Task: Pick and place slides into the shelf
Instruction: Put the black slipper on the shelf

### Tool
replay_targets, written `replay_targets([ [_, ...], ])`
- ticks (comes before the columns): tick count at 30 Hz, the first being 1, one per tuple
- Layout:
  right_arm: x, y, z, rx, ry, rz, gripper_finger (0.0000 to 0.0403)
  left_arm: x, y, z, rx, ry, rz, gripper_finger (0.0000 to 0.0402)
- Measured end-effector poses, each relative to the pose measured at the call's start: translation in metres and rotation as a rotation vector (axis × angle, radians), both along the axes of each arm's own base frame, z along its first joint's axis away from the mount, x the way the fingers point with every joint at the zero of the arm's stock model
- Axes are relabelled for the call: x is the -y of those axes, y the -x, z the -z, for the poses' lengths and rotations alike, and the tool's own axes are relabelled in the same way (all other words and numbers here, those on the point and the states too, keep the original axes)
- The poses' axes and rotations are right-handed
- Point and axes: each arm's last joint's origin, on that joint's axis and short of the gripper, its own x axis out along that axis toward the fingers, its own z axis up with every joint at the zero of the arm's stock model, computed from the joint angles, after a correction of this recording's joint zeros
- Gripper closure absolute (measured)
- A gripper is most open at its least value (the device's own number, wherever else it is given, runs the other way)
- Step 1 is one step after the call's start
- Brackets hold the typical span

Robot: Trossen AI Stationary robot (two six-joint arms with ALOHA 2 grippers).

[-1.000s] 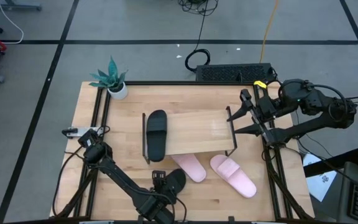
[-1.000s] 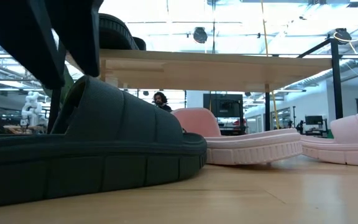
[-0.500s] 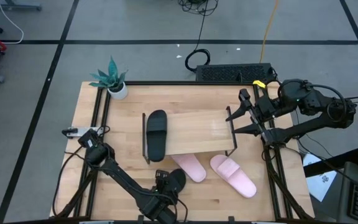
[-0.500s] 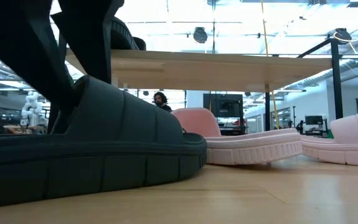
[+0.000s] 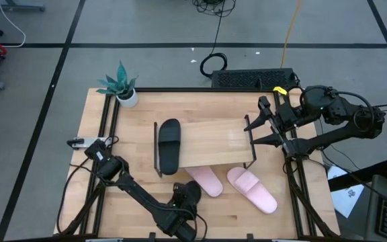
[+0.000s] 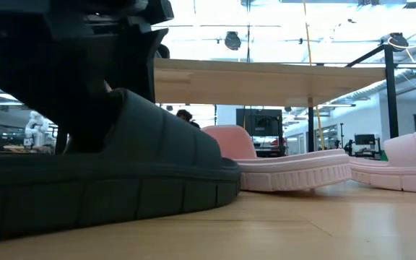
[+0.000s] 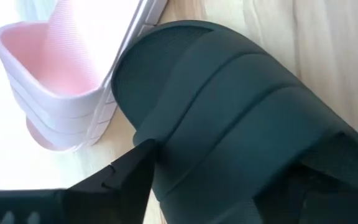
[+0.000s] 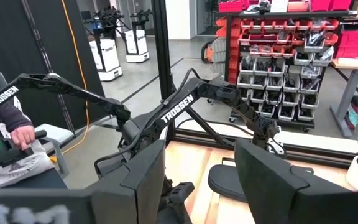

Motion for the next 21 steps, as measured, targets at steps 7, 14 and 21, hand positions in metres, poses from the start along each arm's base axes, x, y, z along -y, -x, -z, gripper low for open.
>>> replay_targets([
  [7, 0.0, 0.0, 0.0, 0.0, -0.001, 0.0, 0.022, -0.002, -0.006, 0.001, 0.003, 0.062, -0.017, 0.0313],
  [14, 0.0, 0.0, 0.0, -0.001, -0.002, 0.0, 0.022, 0.001, -0.005, -0.004, -0.039, 0.194, -0.108, 0.0389],
  [21, 0.0, 0.0, 0.0, -0.001, -0.002, 0.0, 0.022, 0.017, 0.007, -0.052, -0.095, 0.303, -0.194, 0.0398],
])
